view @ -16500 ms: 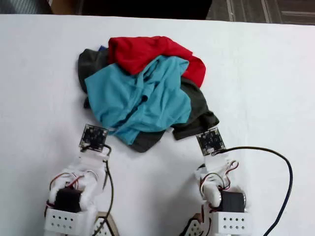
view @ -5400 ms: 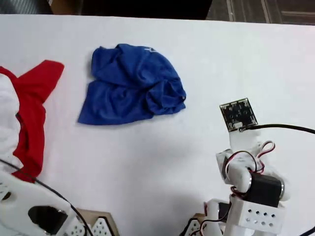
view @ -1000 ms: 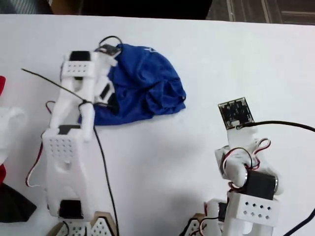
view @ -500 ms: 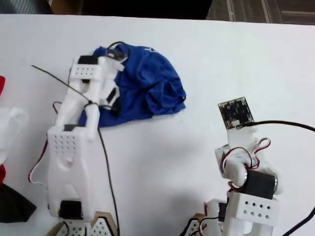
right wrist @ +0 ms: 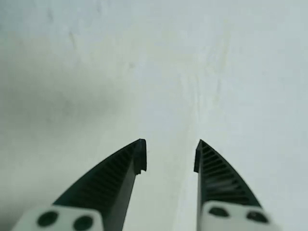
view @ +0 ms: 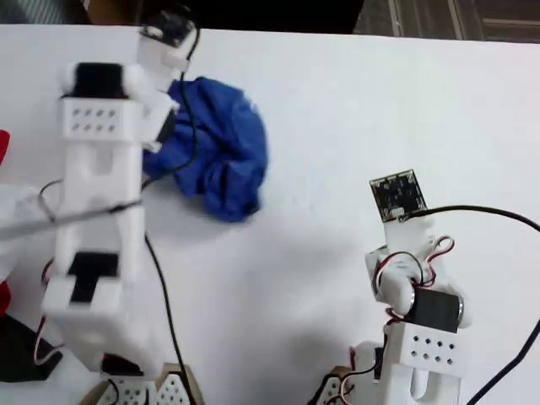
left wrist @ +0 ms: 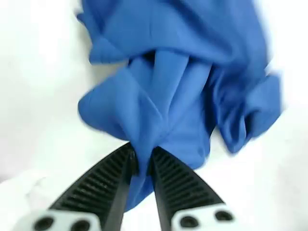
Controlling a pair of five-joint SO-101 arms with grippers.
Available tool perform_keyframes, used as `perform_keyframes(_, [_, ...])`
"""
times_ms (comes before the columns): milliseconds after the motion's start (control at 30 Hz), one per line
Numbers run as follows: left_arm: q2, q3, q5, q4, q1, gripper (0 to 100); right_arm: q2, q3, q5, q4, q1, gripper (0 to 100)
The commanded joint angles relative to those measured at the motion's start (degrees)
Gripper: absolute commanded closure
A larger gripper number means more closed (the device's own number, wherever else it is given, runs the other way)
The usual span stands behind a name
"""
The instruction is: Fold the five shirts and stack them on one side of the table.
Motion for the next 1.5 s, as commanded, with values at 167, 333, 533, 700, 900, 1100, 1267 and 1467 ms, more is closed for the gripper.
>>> perform_keyframes(167, [-17.93,-0.04,0.26,-0.62,8.18,97,-0.31,0.70,0.00,-4.35,0.31,82.5])
perform_keyframes(333, [-17.05,-1.71,0.18,-5.71,17.67,97,-0.75,3.34,0.00,-4.18,0.57,82.5])
perform_keyframes(533, [-13.19,-1.63,0.18,-8.62,24.35,97,-0.75,4.40,0.00,-3.21,0.66,82.5])
perform_keyframes(700, [-11.25,-1.19,0.18,-7.56,24.18,97,-0.75,4.40,0.35,-2.95,0.57,82.5])
perform_keyframes(900, [-10.99,-1.36,0.18,-4.92,24.18,89,-0.75,4.22,0.26,-3.21,0.31,82.5])
perform_keyframes(1100, [-11.34,-1.71,-0.88,-1.58,22.51,71,-0.75,4.22,0.35,-3.30,0.31,82.5])
perform_keyframes(1267, [-10.81,-1.19,-6.86,-2.02,11.43,74,-0.75,4.40,0.35,-3.30,0.40,82.5])
perform_keyframes(1467, [-4.75,4.79,-7.56,-5.10,-5.45,74,0.13,4.04,0.26,-5.93,-1.80,82.3])
